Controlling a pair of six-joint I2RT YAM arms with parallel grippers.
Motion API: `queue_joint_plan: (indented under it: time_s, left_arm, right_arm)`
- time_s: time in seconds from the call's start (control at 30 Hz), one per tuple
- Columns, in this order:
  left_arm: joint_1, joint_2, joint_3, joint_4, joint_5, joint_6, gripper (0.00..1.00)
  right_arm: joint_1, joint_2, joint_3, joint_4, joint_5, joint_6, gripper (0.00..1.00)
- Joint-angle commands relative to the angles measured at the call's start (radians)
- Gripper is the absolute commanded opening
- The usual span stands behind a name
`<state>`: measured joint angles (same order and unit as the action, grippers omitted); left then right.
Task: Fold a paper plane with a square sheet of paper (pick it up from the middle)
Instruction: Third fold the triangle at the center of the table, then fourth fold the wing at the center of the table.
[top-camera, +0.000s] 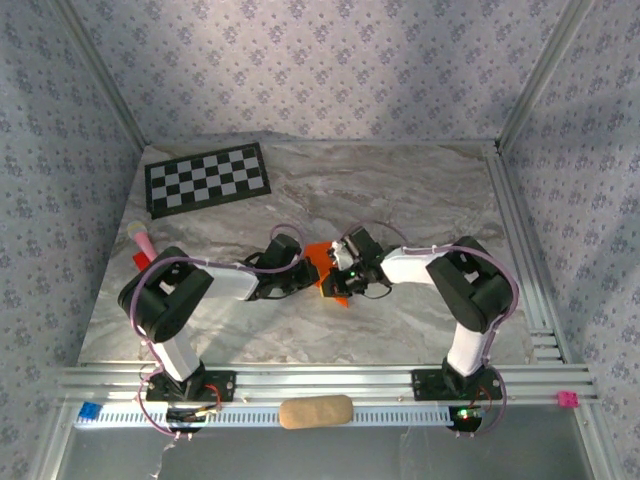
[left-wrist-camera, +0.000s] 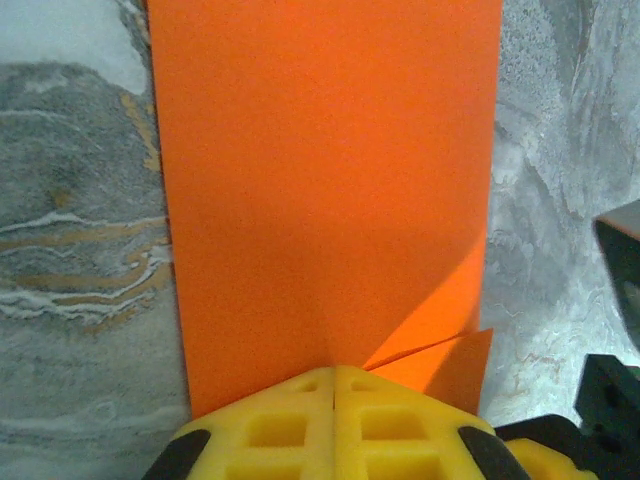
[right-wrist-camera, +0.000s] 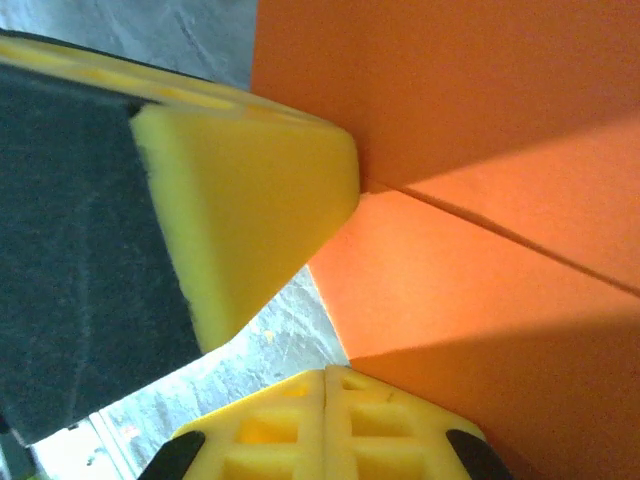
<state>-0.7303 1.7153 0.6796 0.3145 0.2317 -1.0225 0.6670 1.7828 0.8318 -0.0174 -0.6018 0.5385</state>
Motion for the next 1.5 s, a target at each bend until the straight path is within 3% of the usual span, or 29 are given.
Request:
queue_joint_plan:
  time_s: [0.0,0.43,0.53,0.77,0.97,1.2,1.47]
  left_arm:
    - [0.009,0.020,-0.025,-0.082,-0.035,-0.002,0.07]
    - [0.015,0.018,-0.028,-0.094,-0.041,0.004,0.06]
    - [0.015,0.017,-0.034,-0.090,-0.040,0.004,0.06]
    - [0.017,0.006,-0.043,-0.089,-0.054,0.000,0.06]
    - [0.016,0.005,-0.038,-0.101,-0.052,0.007,0.06]
    - [0.019,0.006,-0.035,-0.104,-0.049,0.007,0.06]
    - [0.020,0.005,-0.028,-0.095,-0.027,-0.001,0.06]
  right_arm:
    - [-0.015,-0.003,-0.054,0.010,0.021,0.004,0.02]
    - [-0.092,-0.186,-0.244,0.018,-0.066,-0.011,0.03]
    - [-0.095,-0.224,-0.220,0.005,-0.076,-0.008,0.04]
    - [-0.058,-0.140,-0.090,-0.034,-0.068,-0.031,0.04]
    - [-0.059,-0.103,-0.154,-0.014,-0.035,-0.034,0.04]
    - [-0.091,-0.213,-0.301,0.006,-0.048,-0.042,0.04]
    - [-0.140,-0.330,-0.286,-0.086,-0.035,-0.080,0.06]
